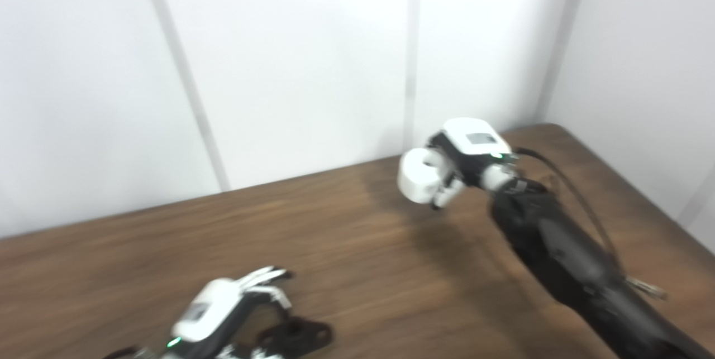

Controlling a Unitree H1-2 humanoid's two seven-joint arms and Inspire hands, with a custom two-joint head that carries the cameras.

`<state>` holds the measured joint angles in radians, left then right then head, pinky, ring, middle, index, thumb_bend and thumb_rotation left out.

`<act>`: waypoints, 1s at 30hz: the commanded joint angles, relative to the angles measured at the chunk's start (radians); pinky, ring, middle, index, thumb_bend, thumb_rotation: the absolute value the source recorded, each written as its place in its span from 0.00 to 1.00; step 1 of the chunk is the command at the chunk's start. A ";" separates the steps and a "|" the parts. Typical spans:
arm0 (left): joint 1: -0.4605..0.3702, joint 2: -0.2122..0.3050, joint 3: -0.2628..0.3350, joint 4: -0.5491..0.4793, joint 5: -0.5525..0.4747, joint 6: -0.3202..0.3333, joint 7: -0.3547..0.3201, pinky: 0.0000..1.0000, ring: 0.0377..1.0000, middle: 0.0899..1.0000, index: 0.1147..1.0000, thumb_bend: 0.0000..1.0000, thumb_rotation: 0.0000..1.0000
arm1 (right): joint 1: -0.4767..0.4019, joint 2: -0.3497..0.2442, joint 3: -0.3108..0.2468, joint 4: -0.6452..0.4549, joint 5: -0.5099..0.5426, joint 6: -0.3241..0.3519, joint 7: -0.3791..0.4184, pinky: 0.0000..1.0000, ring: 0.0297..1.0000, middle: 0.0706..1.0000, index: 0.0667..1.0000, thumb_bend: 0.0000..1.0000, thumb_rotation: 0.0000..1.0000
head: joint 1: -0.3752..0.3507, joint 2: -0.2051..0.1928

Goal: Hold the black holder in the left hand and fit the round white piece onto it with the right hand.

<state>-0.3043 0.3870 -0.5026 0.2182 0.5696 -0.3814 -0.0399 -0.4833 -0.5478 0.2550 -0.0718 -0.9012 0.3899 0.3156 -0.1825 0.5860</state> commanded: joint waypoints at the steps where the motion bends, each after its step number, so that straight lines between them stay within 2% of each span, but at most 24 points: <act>1: 0.032 -0.008 -0.055 0.096 0.076 0.053 -0.089 0.85 0.93 0.89 0.42 0.52 0.06 | -0.027 -0.043 -0.014 -0.065 0.014 -0.040 0.020 0.85 0.83 0.75 0.45 0.52 0.14 | 0.034 0.015; 5: 0.011 -0.040 -0.073 0.138 0.111 0.071 -0.067 0.89 0.97 0.92 0.42 0.52 0.06 | -0.015 -0.060 -0.016 -0.116 0.038 -0.110 0.042 0.82 0.82 0.74 0.45 0.52 0.14 | 0.113 0.064; 9: 0.002 -0.062 -0.079 0.155 0.123 0.082 -0.054 0.90 0.98 0.92 0.42 0.52 0.07 | -0.014 -0.069 -0.018 -0.145 0.063 -0.158 0.063 0.79 0.80 0.73 0.44 0.52 0.14 | 0.136 0.086; 13: -0.002 -0.080 -0.084 0.140 0.131 0.123 -0.069 0.92 0.99 0.93 0.42 0.52 0.07 | -0.005 -0.065 -0.023 -0.216 0.083 -0.152 0.122 0.79 0.81 0.74 0.44 0.52 0.15 | 0.171 0.121; 21: -0.020 -0.105 -0.103 0.124 0.130 0.177 -0.084 0.94 1.00 0.94 0.42 0.52 0.07 | -0.009 -0.060 -0.029 -0.283 0.141 -0.195 0.170 0.79 0.82 0.74 0.44 0.52 0.14 | 0.205 0.150; 30: -0.026 -0.117 -0.113 0.123 0.117 0.193 -0.079 0.95 1.00 0.94 0.42 0.52 0.07 | -0.015 -0.026 -0.010 -0.343 0.155 -0.209 0.236 0.81 0.83 0.74 0.44 0.52 0.14 | 0.219 0.161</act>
<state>-0.3685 0.2726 -0.5548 0.2964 0.6081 -0.2566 -0.0104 -0.4534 -0.5703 0.2561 -0.3759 -0.7528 0.1998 0.5538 0.0353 0.7455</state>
